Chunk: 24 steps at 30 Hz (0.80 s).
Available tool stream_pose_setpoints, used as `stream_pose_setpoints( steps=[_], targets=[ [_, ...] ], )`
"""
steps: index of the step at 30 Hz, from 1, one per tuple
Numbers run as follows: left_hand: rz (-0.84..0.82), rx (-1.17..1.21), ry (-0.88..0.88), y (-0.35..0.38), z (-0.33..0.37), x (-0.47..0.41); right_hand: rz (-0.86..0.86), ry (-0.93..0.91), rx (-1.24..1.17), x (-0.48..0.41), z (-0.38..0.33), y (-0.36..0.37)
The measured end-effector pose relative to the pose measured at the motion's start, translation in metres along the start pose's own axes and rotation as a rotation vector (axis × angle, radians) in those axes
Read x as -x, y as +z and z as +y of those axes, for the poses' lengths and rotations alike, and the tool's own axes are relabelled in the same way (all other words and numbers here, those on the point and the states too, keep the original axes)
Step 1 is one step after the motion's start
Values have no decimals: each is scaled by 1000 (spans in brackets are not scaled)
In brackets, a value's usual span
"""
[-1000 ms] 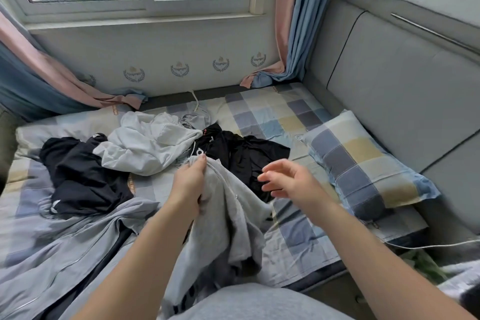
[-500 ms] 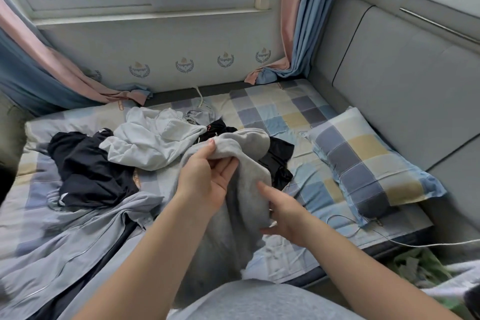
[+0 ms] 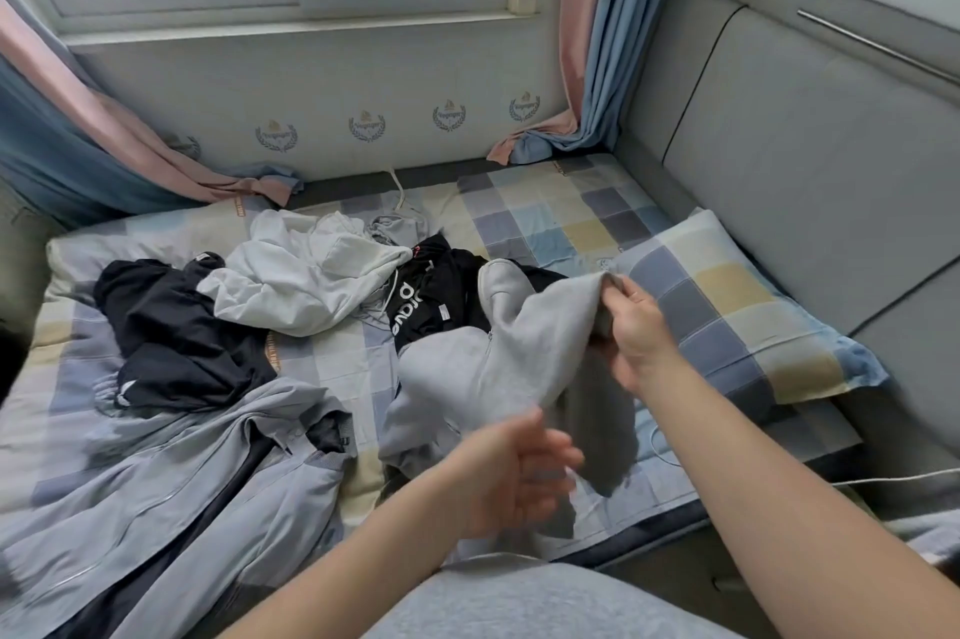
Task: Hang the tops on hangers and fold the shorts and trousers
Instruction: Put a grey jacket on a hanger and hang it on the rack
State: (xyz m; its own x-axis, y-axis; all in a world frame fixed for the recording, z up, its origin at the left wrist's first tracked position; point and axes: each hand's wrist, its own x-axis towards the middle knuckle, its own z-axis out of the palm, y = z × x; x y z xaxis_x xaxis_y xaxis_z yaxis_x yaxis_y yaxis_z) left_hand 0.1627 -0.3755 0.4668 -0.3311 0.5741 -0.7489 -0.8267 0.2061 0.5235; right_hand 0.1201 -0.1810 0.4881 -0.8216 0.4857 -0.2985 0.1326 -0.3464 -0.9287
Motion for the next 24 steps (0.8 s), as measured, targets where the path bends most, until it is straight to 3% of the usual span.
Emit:
stream_pose_setpoints(
  steps=[2,4,9,13,16,18,21,24],
  targets=[
    [-80,-316,19,-8,-7,-3,-76,-28,-36,3,-13,-5],
    [27,-463,149,-16,-2,-6,-150,-50,-45,10,-23,-12],
    [546,-378,538,-39,24,-14,-216,-94,-88,28,-41,-22],
    [652,-515,601,-70,39,-24,-264,-87,-137,36,-56,-32],
    [588,-603,653,-84,48,-33,-265,-28,-207,36,-64,-36],
    [504,-362,630,-85,53,-38,-295,3,-232,35,-68,-38],
    [392,-130,359,-84,49,-47,-348,41,-245,37,-67,-38],
    [93,-94,91,-78,32,-44,-352,79,-254,37,-61,-35]
  ],
)
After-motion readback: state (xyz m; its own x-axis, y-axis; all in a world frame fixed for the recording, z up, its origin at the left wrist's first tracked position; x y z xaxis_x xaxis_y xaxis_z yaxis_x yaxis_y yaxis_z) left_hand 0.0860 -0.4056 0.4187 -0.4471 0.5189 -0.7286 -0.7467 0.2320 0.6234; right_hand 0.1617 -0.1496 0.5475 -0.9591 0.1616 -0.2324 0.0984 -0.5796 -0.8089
